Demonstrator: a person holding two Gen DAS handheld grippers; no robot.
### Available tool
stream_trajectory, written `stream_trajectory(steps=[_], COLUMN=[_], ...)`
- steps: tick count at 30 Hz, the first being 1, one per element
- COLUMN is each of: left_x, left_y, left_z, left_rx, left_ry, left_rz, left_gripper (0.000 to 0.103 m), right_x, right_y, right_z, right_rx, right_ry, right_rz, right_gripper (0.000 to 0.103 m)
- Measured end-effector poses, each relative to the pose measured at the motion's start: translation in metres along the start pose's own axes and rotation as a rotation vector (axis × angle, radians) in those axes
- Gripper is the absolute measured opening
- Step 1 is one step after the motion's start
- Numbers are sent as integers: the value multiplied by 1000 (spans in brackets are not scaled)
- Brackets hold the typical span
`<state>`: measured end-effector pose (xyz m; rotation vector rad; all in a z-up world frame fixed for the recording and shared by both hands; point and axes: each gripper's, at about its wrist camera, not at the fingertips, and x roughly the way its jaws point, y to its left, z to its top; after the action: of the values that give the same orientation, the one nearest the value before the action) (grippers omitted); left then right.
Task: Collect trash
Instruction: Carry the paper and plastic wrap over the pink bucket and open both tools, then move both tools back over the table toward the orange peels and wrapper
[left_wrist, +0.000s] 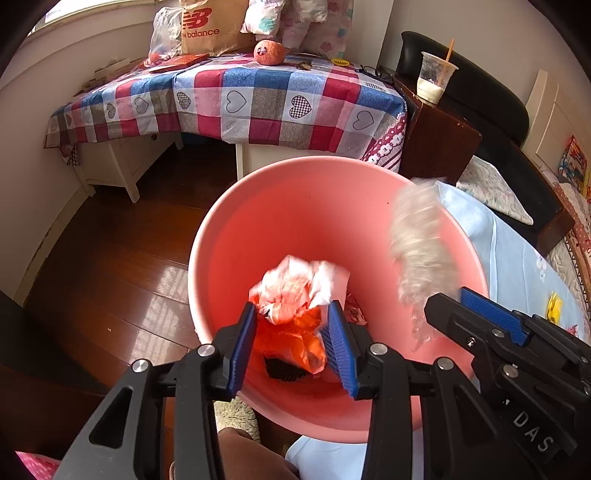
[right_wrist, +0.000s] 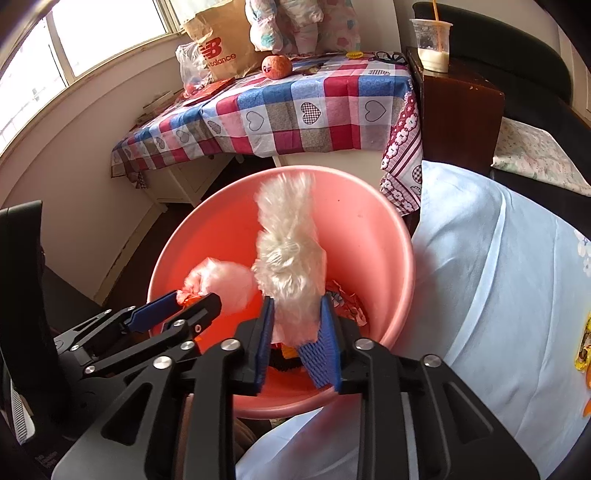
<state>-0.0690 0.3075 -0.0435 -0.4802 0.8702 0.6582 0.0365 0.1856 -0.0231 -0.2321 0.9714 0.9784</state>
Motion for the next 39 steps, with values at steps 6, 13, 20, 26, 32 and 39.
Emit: stream_trajectory(steps=[6,13,20,26,32,39], left_x=[-15,-45,-81,-108,-133,-151], left_y=[1,-9,-23,-36,-53,-69], left_z=[4,5,0,-8,-25,-43], left_rx=[-17,14,40,57,82,105], left_ry=[-47,-117,-195,-233,-267,-282], left_rz=[-14,2,18,16,15,22], left_gripper=[50,51,53,55,56,57], right_x=[-8,-36,-76,-107,-134,-157], right_y=[-8,-5,-6,-10,-16,-23], right_z=[3,-5,-20,-31,-49,-69], right_rx=[17,-11,-37,-43,-25,-25], right_ry=[-25,-95,-190,-256,-291,-325], right_rz=[8,2,-13,-28,-23,-35], right_gripper=[37,37,47,47,48,48])
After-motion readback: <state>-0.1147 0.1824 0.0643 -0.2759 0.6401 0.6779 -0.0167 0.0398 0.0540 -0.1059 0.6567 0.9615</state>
